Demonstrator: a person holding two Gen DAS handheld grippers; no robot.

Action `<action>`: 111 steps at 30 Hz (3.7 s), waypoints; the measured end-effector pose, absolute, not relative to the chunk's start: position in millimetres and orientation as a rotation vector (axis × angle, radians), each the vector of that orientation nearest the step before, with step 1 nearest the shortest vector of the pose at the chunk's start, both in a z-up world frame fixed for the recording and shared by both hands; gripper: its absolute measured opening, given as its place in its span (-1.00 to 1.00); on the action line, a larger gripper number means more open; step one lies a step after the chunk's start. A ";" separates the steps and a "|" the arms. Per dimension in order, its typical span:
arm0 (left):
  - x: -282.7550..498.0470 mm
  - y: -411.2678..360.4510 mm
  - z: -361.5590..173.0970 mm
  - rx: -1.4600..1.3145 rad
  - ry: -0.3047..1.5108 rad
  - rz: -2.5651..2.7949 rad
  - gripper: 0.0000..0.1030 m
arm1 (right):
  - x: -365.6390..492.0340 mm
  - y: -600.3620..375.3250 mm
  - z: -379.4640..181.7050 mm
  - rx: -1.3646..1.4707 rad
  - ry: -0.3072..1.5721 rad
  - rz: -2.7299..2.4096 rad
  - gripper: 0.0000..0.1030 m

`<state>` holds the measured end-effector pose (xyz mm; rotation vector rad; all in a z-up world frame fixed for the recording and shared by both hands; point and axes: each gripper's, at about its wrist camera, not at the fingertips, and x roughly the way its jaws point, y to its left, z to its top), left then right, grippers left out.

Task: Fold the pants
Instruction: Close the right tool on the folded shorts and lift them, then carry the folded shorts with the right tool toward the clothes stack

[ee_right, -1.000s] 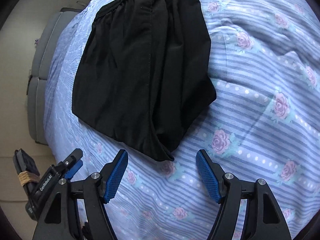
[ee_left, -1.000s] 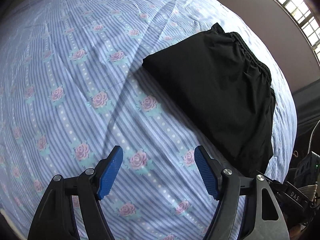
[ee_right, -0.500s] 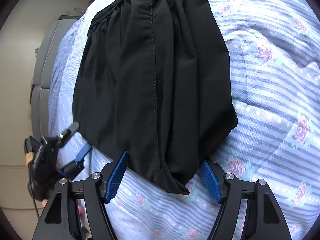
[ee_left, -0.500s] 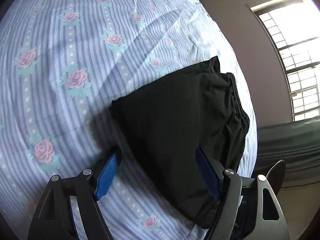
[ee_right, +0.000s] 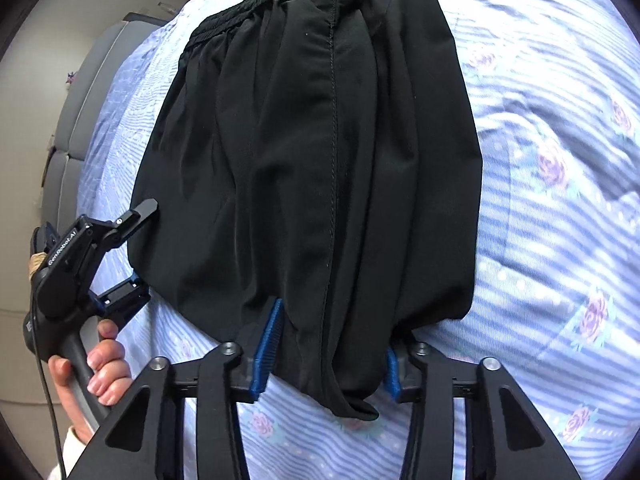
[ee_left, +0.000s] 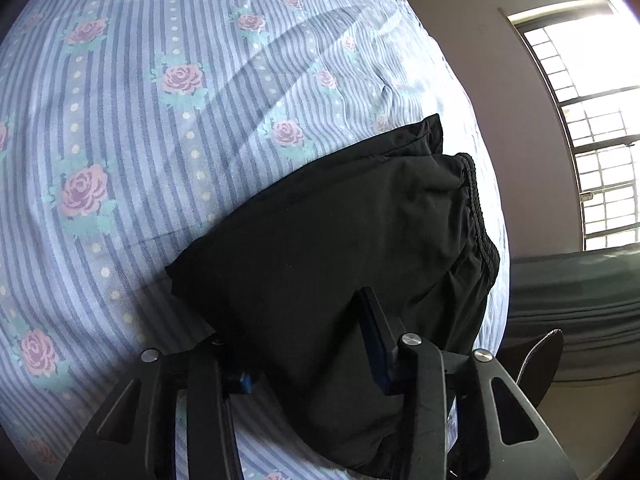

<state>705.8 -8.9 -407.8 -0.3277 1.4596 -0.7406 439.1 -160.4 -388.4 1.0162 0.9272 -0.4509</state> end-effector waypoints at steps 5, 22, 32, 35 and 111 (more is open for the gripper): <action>699.9 -13.0 -398.1 -0.323 1.468 -0.736 -0.76 | 446.6 -166.8 -384.1 1.011 0.943 -0.417 -0.62; 590.0 13.7 -207.7 -0.251 1.140 -0.808 -0.80 | 353.0 -200.6 -202.3 0.859 0.713 -0.236 -0.81; 434.4 96.5 -138.2 -0.218 1.058 -0.618 -0.80 | 265.2 -158.0 -130.1 0.637 0.791 -0.012 -0.81; 382.3 129.3 -123.4 -0.265 1.038 -0.538 -0.80 | 233.2 -125.8 -120.0 0.564 0.807 0.073 -0.81; 578.1 669.6 -197.2 -0.044 1.299 -0.815 -0.80 | 289.1 553.1 -174.0 0.754 0.867 -0.182 -0.80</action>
